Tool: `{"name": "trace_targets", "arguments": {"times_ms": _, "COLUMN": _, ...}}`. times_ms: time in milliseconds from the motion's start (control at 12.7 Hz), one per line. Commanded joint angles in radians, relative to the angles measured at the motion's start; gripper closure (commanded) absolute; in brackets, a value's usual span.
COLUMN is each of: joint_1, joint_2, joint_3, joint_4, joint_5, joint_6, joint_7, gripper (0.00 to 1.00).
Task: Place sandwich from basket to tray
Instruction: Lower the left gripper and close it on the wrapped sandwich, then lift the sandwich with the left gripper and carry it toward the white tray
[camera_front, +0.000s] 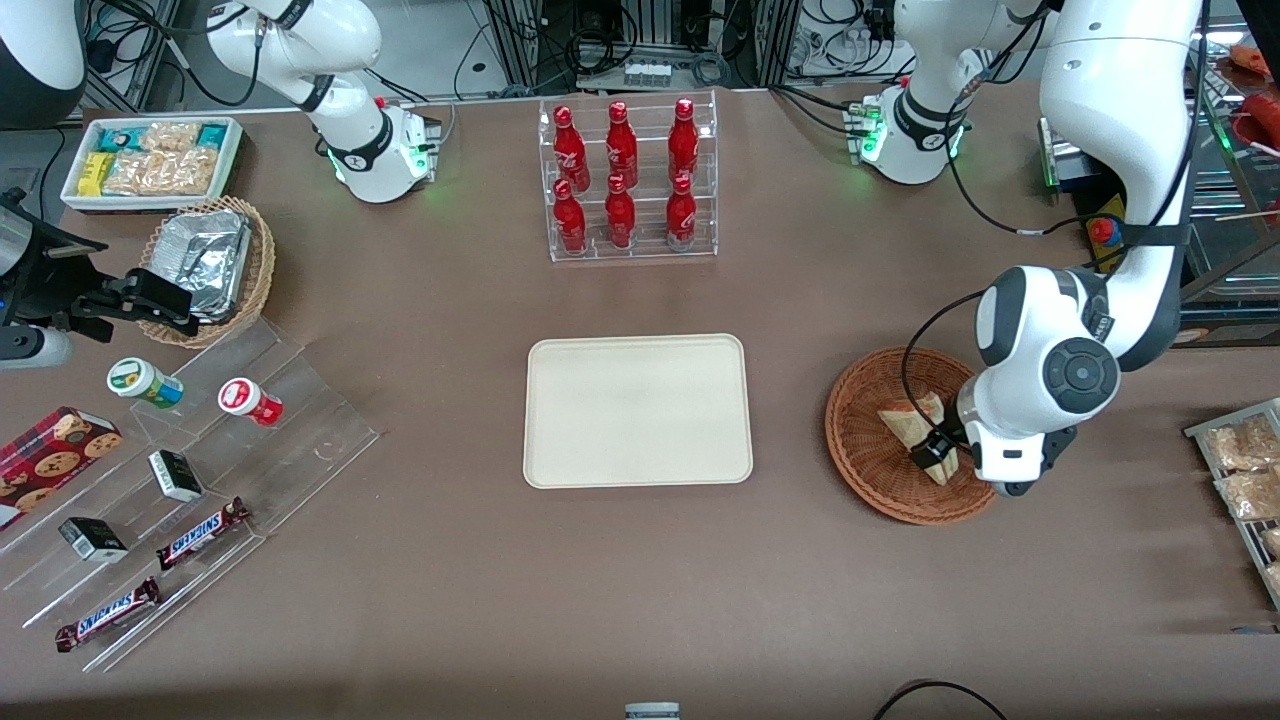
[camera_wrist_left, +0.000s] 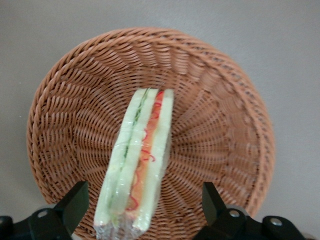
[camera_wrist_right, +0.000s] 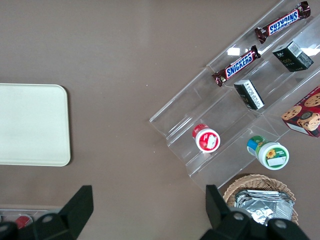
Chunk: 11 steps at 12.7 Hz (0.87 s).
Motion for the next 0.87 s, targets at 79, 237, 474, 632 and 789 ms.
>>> {"name": "trace_targets", "arguments": {"times_ms": 79, "joint_1": 0.003, "joint_2": -0.05, "joint_3": -0.004, "joint_4": -0.072, "joint_5": 0.057, "joint_6": 0.019, "joint_7": -0.021, "gripper": 0.0}}
{"name": "trace_targets", "arguments": {"times_ms": 237, "joint_1": 0.003, "joint_2": -0.049, "joint_3": -0.009, "joint_4": -0.096, "joint_5": 0.053, "joint_6": 0.065, "joint_7": -0.026, "gripper": 0.0}}
{"name": "trace_targets", "arguments": {"times_ms": 474, "joint_1": 0.003, "joint_2": -0.05, "joint_3": -0.015, "joint_4": -0.16, "joint_5": 0.053, "joint_6": 0.148, "joint_7": -0.028, "gripper": 0.0}}
{"name": "trace_targets", "arguments": {"times_ms": 632, "joint_1": 0.003, "joint_2": -0.05, "joint_3": -0.018, "joint_4": -0.196, "joint_5": 0.053, "joint_6": 0.194, "joint_7": -0.029, "gripper": 0.0}}
{"name": "trace_targets", "arguments": {"times_ms": 789, "joint_1": 0.003, "joint_2": -0.05, "joint_3": -0.018, "joint_4": -0.191, "joint_5": 0.047, "joint_6": 0.194, "joint_7": -0.032, "gripper": 0.36}}
